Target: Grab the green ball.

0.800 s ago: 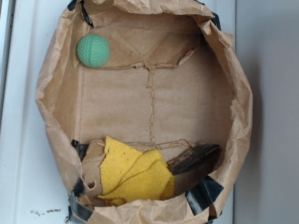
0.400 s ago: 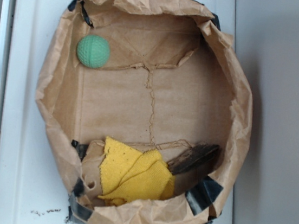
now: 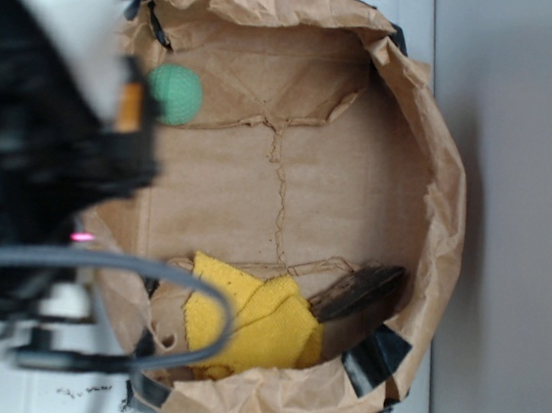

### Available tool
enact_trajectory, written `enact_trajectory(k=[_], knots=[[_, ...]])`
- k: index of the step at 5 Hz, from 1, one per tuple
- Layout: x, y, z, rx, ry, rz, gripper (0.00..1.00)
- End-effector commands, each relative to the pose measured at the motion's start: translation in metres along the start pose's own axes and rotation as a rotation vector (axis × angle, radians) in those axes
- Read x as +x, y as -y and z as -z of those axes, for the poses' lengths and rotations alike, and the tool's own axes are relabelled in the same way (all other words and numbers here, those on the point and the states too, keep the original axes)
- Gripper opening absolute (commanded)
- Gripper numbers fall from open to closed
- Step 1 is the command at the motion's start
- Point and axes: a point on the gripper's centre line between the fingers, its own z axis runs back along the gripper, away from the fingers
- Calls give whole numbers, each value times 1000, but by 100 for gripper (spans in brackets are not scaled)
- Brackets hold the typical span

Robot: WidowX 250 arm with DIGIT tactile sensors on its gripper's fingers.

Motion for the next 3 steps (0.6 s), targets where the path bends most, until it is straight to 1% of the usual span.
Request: enact_trajectory(k=[1, 2, 3], knots=[[53, -42, -22, -57, 20, -125, 100], [53, -42, -22, -57, 20, -125, 100], [54, -58, 26, -60, -101, 121, 100]])
